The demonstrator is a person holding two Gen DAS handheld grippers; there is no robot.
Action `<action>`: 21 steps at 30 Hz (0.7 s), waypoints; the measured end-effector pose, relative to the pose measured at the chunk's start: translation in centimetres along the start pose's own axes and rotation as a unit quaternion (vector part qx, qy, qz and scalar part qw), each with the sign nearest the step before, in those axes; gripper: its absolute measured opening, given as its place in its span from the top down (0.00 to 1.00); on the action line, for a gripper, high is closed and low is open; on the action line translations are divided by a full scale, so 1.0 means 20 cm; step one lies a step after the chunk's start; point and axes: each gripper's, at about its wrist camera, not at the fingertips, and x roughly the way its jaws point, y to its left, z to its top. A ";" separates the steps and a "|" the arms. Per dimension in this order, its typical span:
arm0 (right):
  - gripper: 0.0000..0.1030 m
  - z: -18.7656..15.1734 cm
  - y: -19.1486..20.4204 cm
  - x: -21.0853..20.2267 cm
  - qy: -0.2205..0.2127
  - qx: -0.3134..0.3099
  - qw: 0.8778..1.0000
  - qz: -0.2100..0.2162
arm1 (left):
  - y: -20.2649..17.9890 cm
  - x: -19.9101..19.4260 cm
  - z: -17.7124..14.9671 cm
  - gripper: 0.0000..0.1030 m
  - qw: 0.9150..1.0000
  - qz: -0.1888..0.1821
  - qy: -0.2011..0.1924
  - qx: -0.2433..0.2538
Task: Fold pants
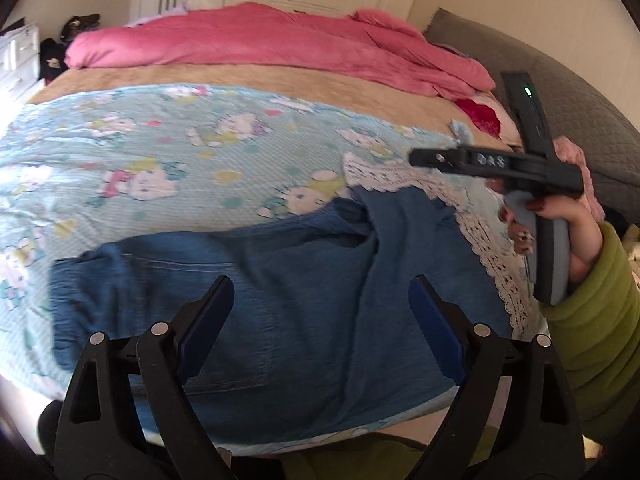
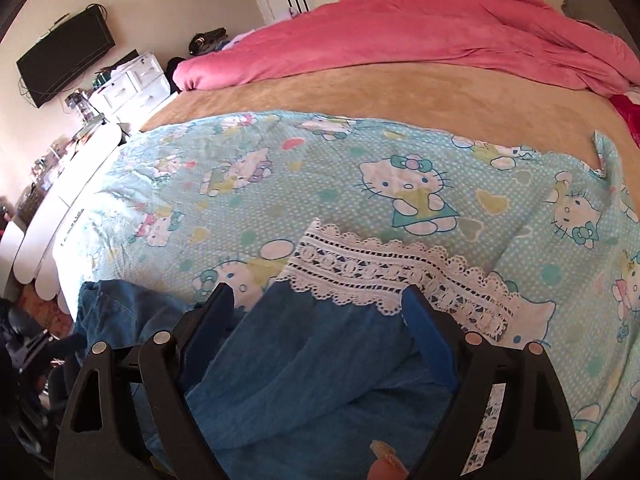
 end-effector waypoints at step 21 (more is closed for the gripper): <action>0.17 0.16 -0.11 0.18 0.046 -0.025 0.998 -0.043 | -0.20 0.42 -0.06 0.40 0.994 -0.077 0.061 0.036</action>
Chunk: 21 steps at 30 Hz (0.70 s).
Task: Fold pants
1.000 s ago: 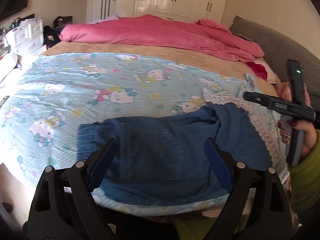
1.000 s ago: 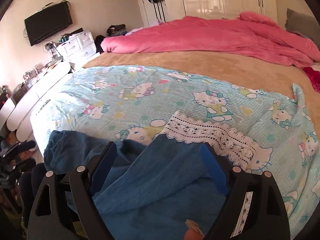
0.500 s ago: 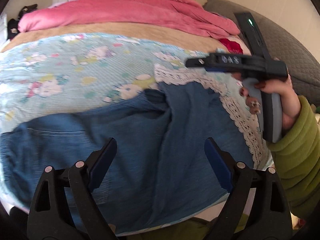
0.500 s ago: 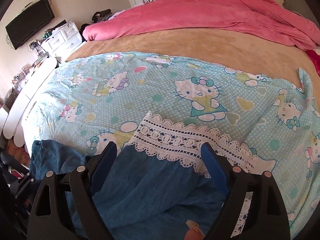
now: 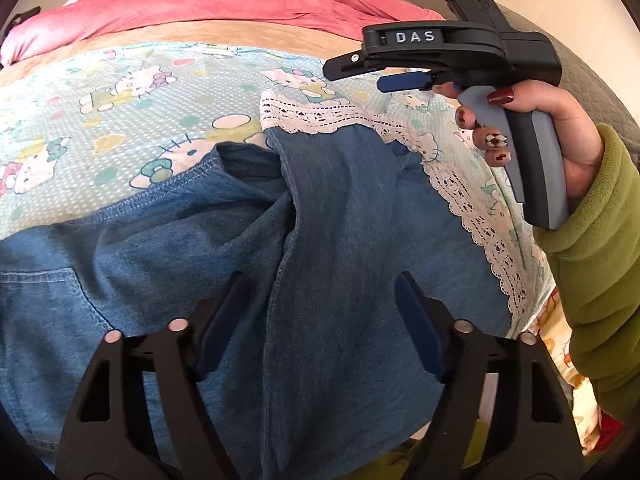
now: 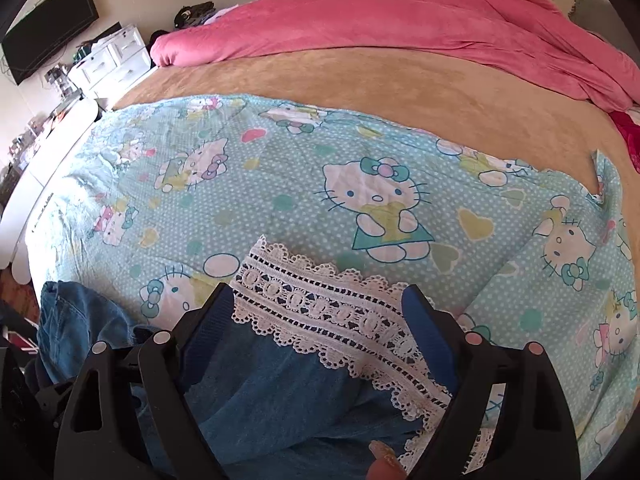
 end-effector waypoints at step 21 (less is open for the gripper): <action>0.82 0.06 0.17 0.31 0.004 -0.033 0.998 -0.047 | 0.07 -0.06 -0.07 0.53 1.000 0.000 -0.008 -0.016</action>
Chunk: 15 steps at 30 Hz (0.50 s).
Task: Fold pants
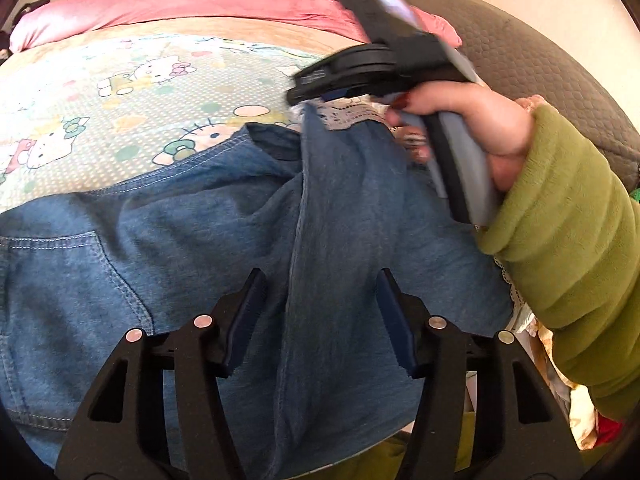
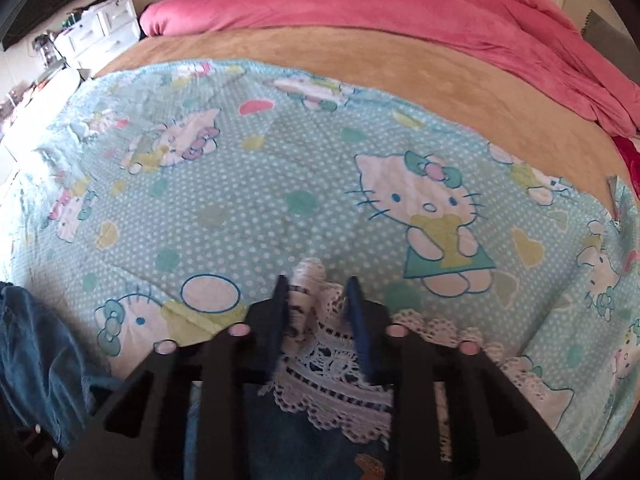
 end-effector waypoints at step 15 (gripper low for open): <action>0.84 -0.36 -0.32 -0.76 -0.128 0.080 0.987 0.049 | -0.03 -0.09 -0.05 0.98 0.997 0.053 -0.008 0.048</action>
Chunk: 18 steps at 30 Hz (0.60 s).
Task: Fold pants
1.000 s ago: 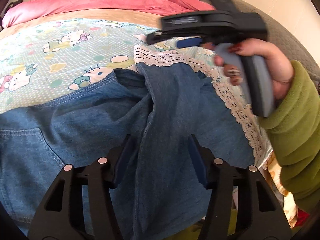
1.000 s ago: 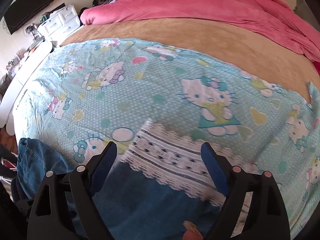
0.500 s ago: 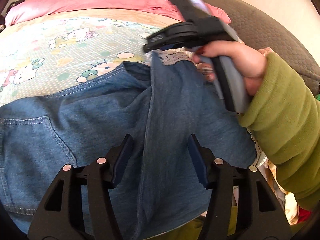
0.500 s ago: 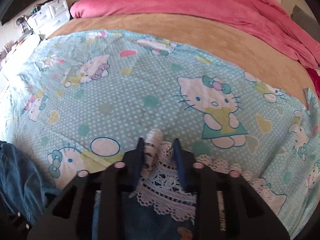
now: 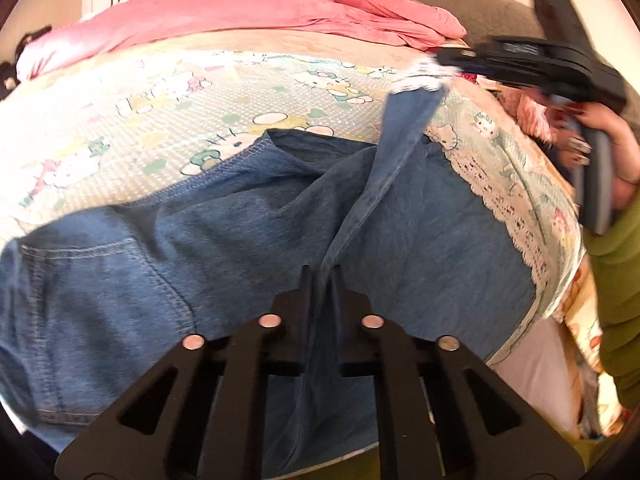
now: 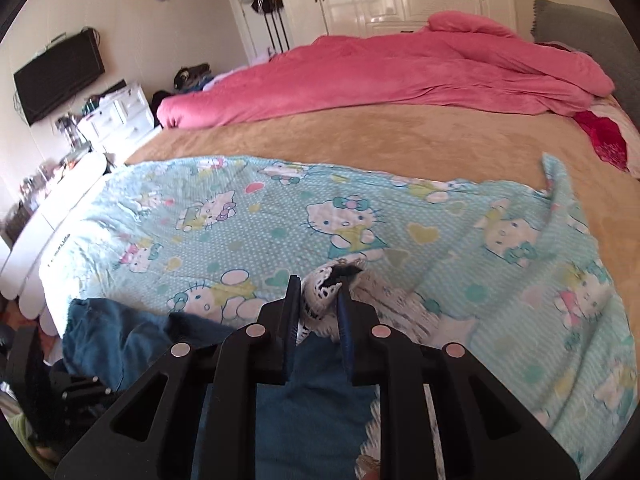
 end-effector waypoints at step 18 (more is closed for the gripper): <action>0.84 -0.69 -0.14 -0.45 0.046 0.063 0.997 -0.013 | -0.15 -0.10 -0.12 1.00 0.997 0.017 0.000 0.082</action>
